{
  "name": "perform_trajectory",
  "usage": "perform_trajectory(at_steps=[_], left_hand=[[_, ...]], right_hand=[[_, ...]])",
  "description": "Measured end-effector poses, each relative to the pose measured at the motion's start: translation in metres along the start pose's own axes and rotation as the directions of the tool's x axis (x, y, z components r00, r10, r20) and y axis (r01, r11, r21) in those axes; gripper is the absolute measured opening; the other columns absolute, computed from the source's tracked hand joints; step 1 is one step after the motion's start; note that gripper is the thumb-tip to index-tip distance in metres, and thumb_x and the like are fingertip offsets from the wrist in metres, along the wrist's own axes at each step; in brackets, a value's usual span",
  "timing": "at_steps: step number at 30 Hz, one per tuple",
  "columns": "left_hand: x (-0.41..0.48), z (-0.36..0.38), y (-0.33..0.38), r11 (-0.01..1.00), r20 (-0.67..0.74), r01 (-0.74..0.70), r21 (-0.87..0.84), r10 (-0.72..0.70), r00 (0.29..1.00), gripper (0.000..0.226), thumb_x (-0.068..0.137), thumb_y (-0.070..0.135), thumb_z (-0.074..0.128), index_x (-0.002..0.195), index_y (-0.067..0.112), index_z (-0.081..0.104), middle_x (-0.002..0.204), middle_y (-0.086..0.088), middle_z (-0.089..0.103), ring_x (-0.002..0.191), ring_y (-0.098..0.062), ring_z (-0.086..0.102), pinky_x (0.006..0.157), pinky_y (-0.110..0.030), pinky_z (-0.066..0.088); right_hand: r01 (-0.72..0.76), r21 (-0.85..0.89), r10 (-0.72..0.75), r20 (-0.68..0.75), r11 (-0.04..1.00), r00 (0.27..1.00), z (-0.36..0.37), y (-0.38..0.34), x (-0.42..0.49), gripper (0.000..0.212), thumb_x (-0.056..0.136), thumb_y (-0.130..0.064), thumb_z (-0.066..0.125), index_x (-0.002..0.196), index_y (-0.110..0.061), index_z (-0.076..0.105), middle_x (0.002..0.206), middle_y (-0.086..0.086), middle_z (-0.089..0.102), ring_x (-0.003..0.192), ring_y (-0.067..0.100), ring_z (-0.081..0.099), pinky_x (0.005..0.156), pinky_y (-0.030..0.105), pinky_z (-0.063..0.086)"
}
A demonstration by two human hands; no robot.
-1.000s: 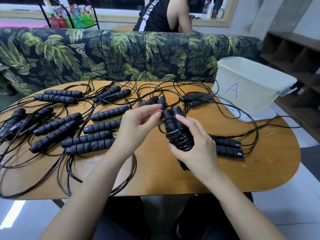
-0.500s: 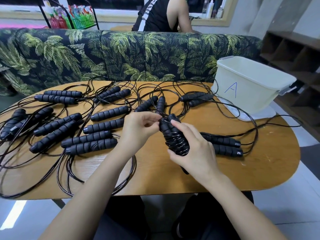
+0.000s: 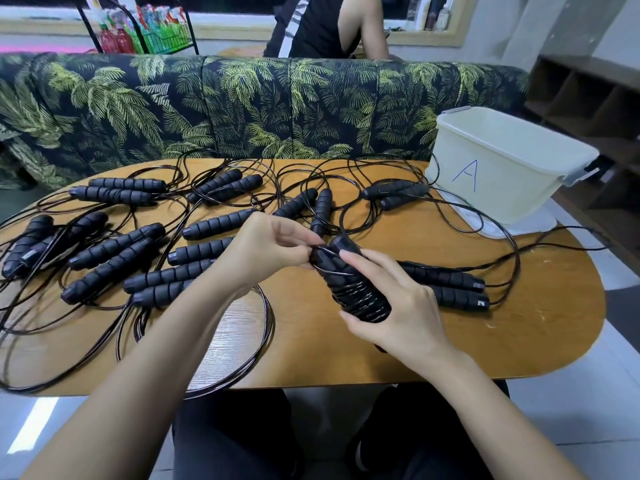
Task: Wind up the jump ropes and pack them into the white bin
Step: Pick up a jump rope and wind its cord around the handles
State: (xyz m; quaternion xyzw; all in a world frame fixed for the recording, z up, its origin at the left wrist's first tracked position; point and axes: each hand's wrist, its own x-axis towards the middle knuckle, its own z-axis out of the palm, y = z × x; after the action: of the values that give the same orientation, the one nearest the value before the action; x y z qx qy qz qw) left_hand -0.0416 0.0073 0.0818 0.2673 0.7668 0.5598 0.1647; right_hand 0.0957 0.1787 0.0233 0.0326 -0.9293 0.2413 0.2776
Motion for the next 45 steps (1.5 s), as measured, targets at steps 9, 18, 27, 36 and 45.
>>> perform_trajectory(at_steps=[9,18,27,36,45], left_hand=[[0.001,-0.014,0.011,0.995,0.167,0.065,-0.081,-0.051,0.985,0.034,0.077,-0.024,0.052,0.079,0.004,0.071,0.072,-0.010,0.073,0.065,-0.014,0.070,0.061,-0.019,0.054],[0.006,-0.014,-0.003,0.996,0.300,0.085,0.016,-0.086,0.950,0.032,0.082,-0.019,0.054,0.094,0.003,0.074,0.092,-0.015,0.074,0.077,-0.015,0.071,0.069,-0.018,0.054],[0.001,-0.011,-0.015,0.979,0.378,0.183,-0.085,-0.139,0.915,0.037,0.079,-0.026,0.045,0.085,-0.004,0.074,0.085,-0.021,0.073,0.073,-0.026,0.072,0.068,-0.024,0.057],[0.003,-0.008,-0.027,0.925,0.415,0.335,-0.182,-0.237,0.879,0.037,0.082,-0.026,0.037,0.086,-0.011,0.071,0.088,-0.028,0.070,0.079,-0.036,0.070,0.074,-0.036,0.059],[0.004,-0.009,-0.028,0.902,0.441,0.331,-0.275,-0.188,0.878,0.033,0.078,-0.018,0.051,0.079,0.002,0.077,0.081,-0.017,0.072,0.071,-0.025,0.071,0.072,-0.030,0.060]], right_hand=[[0.083,0.126,-0.091,0.060,0.989,0.994,-0.015,-0.001,0.005,0.079,0.071,-0.036,0.077,0.141,-0.040,0.042,0.138,-0.015,0.049,0.112,0.003,0.058,0.083,0.034,0.057],[-0.025,0.192,0.001,0.128,0.981,0.992,-0.006,0.002,0.003,0.089,0.065,-0.032,0.083,0.142,-0.042,0.040,0.136,-0.024,0.051,0.121,-0.006,0.051,0.098,0.021,0.047],[-0.162,0.389,0.063,0.254,0.907,0.965,-0.008,0.007,-0.003,0.087,0.061,-0.020,0.087,0.135,-0.045,0.049,0.123,-0.019,0.062,0.115,0.004,0.059,0.098,0.023,0.046],[-0.268,0.460,0.118,0.329,0.846,0.937,-0.009,0.008,-0.005,0.085,0.063,-0.008,0.087,0.135,-0.037,0.051,0.127,-0.018,0.061,0.122,0.004,0.055,0.105,0.027,0.043],[-0.285,0.484,0.108,0.360,0.827,0.927,-0.018,0.002,0.004,0.086,0.064,-0.006,0.086,0.135,-0.040,0.051,0.128,-0.022,0.059,0.123,0.000,0.053,0.102,0.021,0.043]])
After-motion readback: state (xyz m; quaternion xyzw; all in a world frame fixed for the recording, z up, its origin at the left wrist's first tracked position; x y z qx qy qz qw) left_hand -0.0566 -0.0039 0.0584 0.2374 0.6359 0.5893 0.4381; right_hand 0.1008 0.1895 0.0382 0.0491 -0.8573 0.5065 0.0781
